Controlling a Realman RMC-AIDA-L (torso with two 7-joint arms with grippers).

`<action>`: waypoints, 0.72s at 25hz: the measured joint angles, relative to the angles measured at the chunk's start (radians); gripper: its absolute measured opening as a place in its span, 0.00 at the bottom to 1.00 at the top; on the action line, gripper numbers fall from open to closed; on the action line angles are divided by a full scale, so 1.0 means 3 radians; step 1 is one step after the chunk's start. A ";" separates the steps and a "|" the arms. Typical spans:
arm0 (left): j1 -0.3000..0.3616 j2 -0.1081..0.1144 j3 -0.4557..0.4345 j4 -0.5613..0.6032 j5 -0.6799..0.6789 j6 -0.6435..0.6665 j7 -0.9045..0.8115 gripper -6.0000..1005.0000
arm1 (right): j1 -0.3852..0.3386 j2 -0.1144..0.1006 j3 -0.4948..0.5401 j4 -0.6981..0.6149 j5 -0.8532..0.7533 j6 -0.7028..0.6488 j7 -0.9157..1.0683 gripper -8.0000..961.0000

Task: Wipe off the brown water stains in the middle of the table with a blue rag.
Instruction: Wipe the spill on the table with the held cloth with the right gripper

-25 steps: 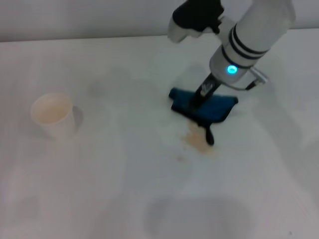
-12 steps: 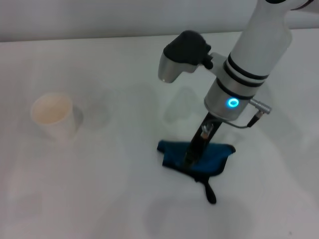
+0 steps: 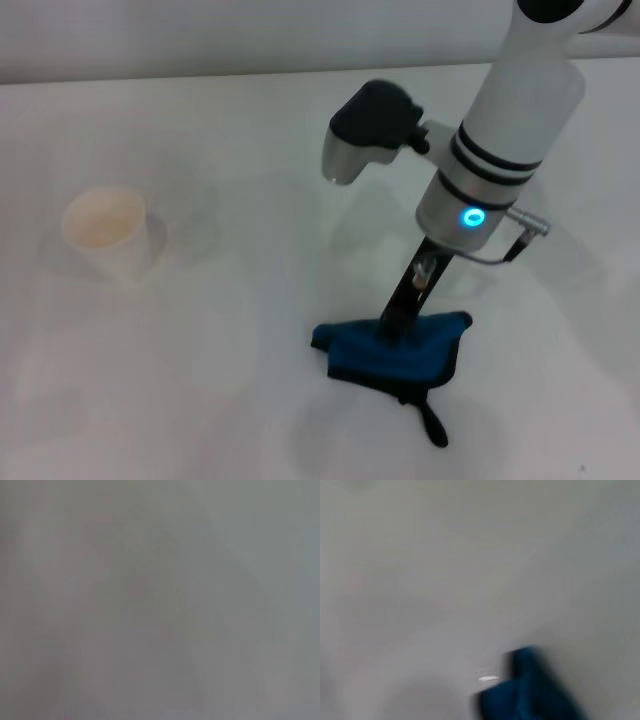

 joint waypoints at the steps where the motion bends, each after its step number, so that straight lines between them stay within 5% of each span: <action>1: 0.0001 0.0000 0.0001 0.0000 0.0000 0.0000 0.0000 0.80 | 0.0000 0.0000 0.0000 0.0000 0.0000 0.0000 0.0000 0.05; 8: 0.0005 -0.0005 0.0002 0.0000 0.0000 0.0000 0.0000 0.80 | 0.0000 -0.0021 0.0090 0.0018 -0.0587 -0.0637 0.0423 0.05; 18: -0.0002 -0.0003 0.0003 0.0000 0.0000 -0.0017 0.0000 0.80 | -0.0118 -0.0031 0.0795 0.0047 -0.1294 -0.0979 0.0683 0.05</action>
